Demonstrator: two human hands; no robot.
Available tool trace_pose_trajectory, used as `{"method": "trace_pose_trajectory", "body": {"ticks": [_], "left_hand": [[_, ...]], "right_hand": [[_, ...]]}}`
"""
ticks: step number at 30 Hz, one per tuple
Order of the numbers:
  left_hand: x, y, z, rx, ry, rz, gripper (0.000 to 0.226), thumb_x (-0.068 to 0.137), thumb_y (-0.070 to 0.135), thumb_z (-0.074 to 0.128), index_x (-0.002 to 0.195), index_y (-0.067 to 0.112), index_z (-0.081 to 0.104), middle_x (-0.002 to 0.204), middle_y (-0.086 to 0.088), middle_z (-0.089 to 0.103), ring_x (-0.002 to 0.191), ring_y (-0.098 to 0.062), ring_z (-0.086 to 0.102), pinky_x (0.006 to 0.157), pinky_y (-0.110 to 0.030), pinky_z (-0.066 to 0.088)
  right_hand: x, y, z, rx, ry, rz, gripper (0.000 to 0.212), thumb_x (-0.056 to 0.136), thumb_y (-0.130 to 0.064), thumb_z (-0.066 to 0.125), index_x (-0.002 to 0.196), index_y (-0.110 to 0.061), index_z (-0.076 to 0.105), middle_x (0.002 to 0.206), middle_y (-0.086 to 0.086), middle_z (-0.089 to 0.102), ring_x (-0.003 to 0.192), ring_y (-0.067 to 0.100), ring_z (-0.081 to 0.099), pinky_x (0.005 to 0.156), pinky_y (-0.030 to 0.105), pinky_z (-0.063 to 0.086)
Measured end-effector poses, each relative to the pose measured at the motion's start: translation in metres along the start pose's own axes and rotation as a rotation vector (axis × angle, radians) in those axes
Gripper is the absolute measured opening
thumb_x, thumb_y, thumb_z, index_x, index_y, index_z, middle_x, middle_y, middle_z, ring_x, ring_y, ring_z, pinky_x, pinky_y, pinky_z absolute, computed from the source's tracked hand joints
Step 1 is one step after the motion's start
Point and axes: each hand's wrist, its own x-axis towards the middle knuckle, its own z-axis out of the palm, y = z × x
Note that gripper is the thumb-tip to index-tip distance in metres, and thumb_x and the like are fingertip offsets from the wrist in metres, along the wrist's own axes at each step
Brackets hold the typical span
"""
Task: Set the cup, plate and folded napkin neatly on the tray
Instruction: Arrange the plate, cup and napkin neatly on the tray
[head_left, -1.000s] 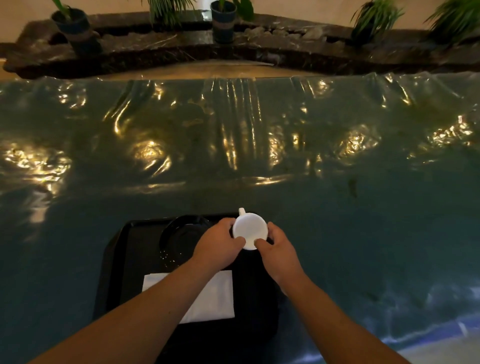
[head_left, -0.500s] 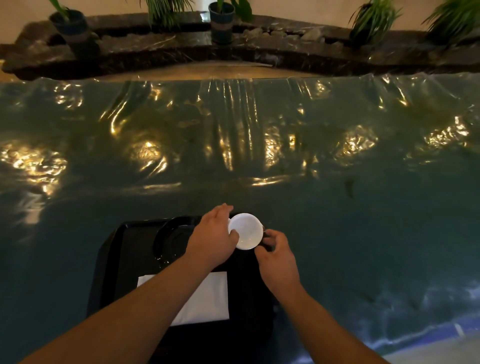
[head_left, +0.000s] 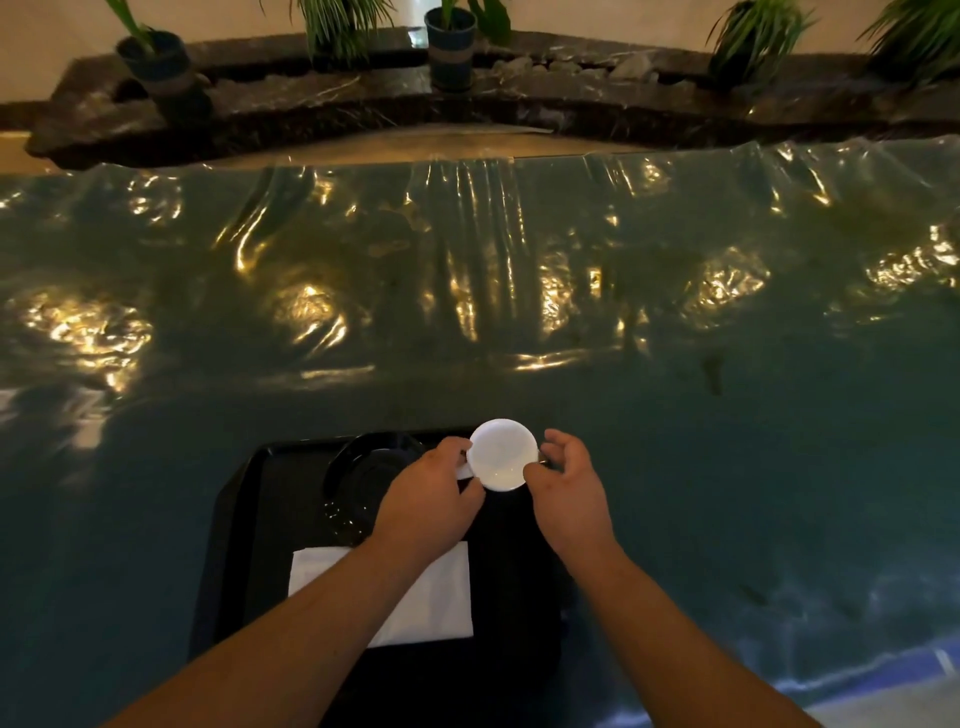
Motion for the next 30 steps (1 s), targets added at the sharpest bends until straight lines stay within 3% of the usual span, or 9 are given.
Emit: {"method": "trace_pose_trajectory", "body": {"ticks": [5,7,11,17,20,23,25,27,30], "left_hand": [[0.0,0.0,-0.003,0.058,-0.046,-0.054,0.037,0.092,0.041,0.061,0.127,0.032,0.051,0.098,0.014,0.07,0.081,-0.007,0.064,0.069,-0.029,0.056],[0.003,0.003,-0.004,0.028,-0.003,-0.096,0.042,0.089,0.042,0.064,0.129,0.033,0.052,0.112,0.01,0.069,0.091,-0.01,0.064,0.072,-0.028,0.054],[0.014,0.009,-0.006,-0.143,-0.125,-0.234,0.073,0.087,0.03,0.062,0.154,0.027,0.033,0.148,0.0,0.052,0.127,-0.023,0.055,0.1,-0.042,0.05],[0.011,0.015,-0.005,-0.174,-0.148,-0.213,0.049,0.086,0.026,0.062,0.134,0.034,0.055,0.12,0.006,0.067,0.101,-0.016,0.061,0.084,-0.034,0.055],[0.004,0.011,-0.005,-0.145,-0.13,-0.187,0.044,0.091,0.034,0.063,0.134,0.036,0.056,0.121,0.01,0.068,0.101,-0.011,0.061,0.082,-0.028,0.051],[-0.002,0.001,-0.014,-0.014,-0.074,-0.091,0.038,0.092,0.039,0.062,0.129,0.035,0.058,0.122,0.011,0.068,0.104,-0.009,0.062,0.084,-0.026,0.05],[-0.007,-0.012,-0.021,0.133,0.034,-0.028,0.047,0.091,0.045,0.063,0.135,0.03,0.054,0.134,0.006,0.061,0.119,-0.013,0.056,0.095,-0.031,0.048],[-0.012,-0.027,-0.026,0.276,0.079,-0.042,0.071,0.088,0.058,0.063,0.148,0.026,0.04,0.155,0.0,0.043,0.139,-0.021,0.04,0.112,-0.041,0.038],[-0.017,-0.05,-0.032,0.437,-0.044,-0.18,0.116,0.074,0.081,0.059,0.16,0.024,0.008,0.17,-0.006,0.006,0.153,-0.03,0.013,0.121,-0.053,0.019]], "right_hand": [[0.001,0.001,0.001,-0.025,0.01,-0.042,0.058,0.093,-0.016,0.058,0.148,-0.025,0.044,0.148,-0.006,0.052,0.11,0.002,0.051,0.082,0.02,0.042],[-0.002,0.006,0.003,-0.046,0.022,-0.032,0.057,0.092,-0.018,0.06,0.147,-0.027,0.044,0.144,-0.007,0.054,0.103,0.002,0.053,0.074,0.019,0.042],[-0.005,0.015,0.009,-0.065,-0.023,-0.011,0.055,0.09,-0.02,0.062,0.143,-0.03,0.048,0.125,-0.015,0.06,0.098,0.002,0.058,0.066,0.014,0.04],[0.002,0.01,0.01,-0.135,-0.068,-0.067,0.044,0.091,-0.017,0.061,0.128,-0.04,0.053,0.108,-0.024,0.06,0.091,-0.002,0.058,0.067,0.013,0.042],[0.007,0.011,0.011,-0.286,-0.08,-0.143,0.058,0.086,-0.033,0.064,0.141,-0.04,0.047,0.133,-0.011,0.059,0.109,0.009,0.06,0.086,0.029,0.054],[0.01,0.012,0.012,-0.613,-0.138,-0.279,0.079,0.085,-0.045,0.069,0.153,-0.036,0.03,0.149,-0.006,0.042,0.127,0.019,0.049,0.097,0.041,0.052],[0.012,0.012,0.015,-0.758,-0.15,-0.361,0.09,0.085,-0.049,0.071,0.156,-0.031,0.02,0.154,-0.003,0.035,0.132,0.022,0.044,0.1,0.041,0.05],[0.013,0.011,0.02,-0.809,-0.145,-0.392,0.095,0.084,-0.051,0.073,0.157,-0.03,0.016,0.156,0.0,0.031,0.132,0.025,0.044,0.1,0.042,0.051],[0.017,0.01,0.029,-0.826,-0.124,-0.384,0.094,0.085,-0.049,0.073,0.156,-0.031,0.015,0.154,0.001,0.03,0.127,0.027,0.05,0.095,0.043,0.053]]}}
